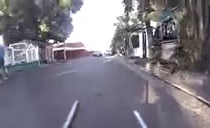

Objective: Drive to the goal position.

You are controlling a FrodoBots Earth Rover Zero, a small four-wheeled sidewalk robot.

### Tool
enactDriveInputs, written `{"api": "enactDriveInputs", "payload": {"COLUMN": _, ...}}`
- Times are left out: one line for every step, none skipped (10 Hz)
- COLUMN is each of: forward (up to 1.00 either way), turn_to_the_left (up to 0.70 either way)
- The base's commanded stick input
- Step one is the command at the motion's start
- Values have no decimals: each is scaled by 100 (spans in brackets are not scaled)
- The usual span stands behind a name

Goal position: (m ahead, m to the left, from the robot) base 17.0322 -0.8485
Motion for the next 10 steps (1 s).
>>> {"api": "enactDriveInputs", "payload": {"forward": 70, "turn_to_the_left": 0}}
{"api": "enactDriveInputs", "payload": {"forward": 70, "turn_to_the_left": 0}}
{"api": "enactDriveInputs", "payload": {"forward": 70, "turn_to_the_left": 0}}
{"api": "enactDriveInputs", "payload": {"forward": 70, "turn_to_the_left": 0}}
{"api": "enactDriveInputs", "payload": {"forward": 70, "turn_to_the_left": 0}}
{"api": "enactDriveInputs", "payload": {"forward": 70, "turn_to_the_left": 0}}
{"api": "enactDriveInputs", "payload": {"forward": 70, "turn_to_the_left": 0}}
{"api": "enactDriveInputs", "payload": {"forward": 70, "turn_to_the_left": 0}}
{"api": "enactDriveInputs", "payload": {"forward": 70, "turn_to_the_left": 0}}
{"api": "enactDriveInputs", "payload": {"forward": 70, "turn_to_the_left": -28}}
